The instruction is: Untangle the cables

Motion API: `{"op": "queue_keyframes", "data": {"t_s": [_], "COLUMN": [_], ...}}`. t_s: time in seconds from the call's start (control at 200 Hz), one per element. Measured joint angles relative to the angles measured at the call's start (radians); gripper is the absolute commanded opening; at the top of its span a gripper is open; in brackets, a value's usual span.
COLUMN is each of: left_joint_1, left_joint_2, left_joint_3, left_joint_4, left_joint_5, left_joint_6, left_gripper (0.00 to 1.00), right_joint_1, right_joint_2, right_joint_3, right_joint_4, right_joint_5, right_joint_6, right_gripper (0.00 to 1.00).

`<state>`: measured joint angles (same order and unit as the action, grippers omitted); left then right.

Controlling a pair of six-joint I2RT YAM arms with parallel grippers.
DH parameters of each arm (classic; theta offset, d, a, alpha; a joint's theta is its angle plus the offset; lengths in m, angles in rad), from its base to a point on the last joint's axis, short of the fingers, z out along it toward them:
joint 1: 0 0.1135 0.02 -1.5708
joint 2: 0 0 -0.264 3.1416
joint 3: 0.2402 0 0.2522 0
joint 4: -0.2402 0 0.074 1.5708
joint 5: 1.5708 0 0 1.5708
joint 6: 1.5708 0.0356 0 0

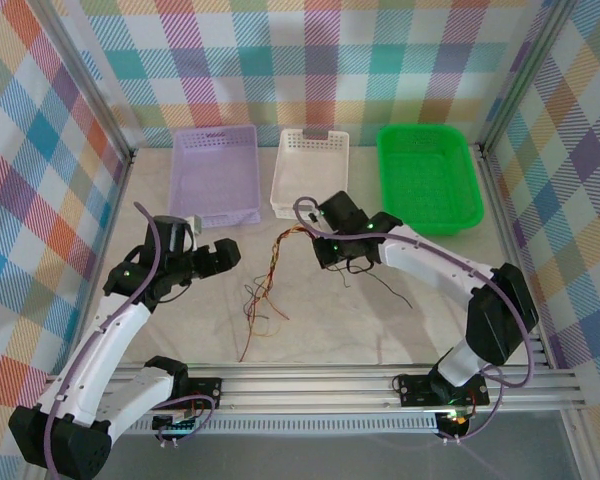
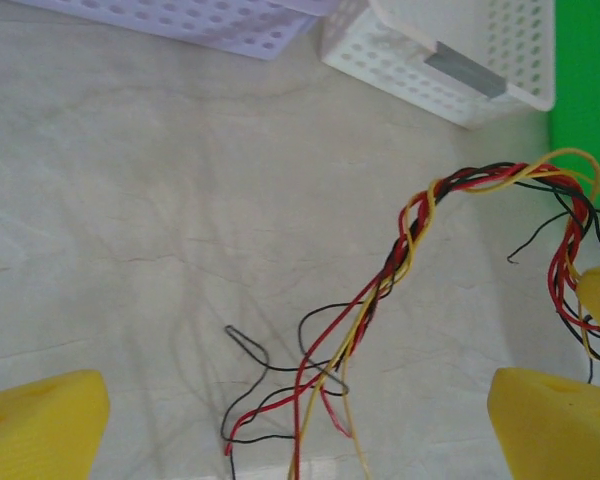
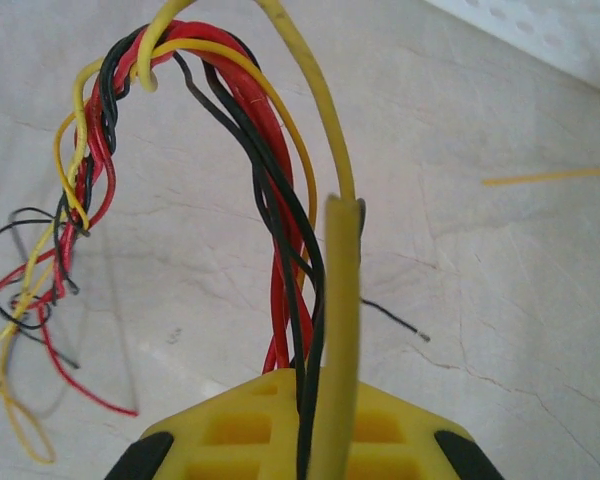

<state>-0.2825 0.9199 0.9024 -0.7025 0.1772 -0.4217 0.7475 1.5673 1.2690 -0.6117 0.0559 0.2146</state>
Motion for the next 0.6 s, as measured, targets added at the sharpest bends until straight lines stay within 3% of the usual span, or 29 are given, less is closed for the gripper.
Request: {"op": "queue_keyframes", "data": {"t_s": [0.275, 0.6], "left_joint_1": [-0.048, -0.163], "left_joint_2": [0.041, 0.099], "left_joint_3": [0.0, 0.018], "left_joint_4": [0.035, 0.051], "left_joint_5": [0.068, 0.051], "left_joint_6": [0.001, 0.0], "left_gripper": [0.97, 0.94], "right_joint_1": [-0.003, -0.008], "right_joint_2": [-0.005, -0.005], "right_joint_3": [0.151, 0.272], "right_joint_4": [-0.08, -0.179], "right_joint_5": [-0.09, -0.177], "right_joint_6": [-0.044, -0.048], "right_gripper": [0.0, 0.0]}}
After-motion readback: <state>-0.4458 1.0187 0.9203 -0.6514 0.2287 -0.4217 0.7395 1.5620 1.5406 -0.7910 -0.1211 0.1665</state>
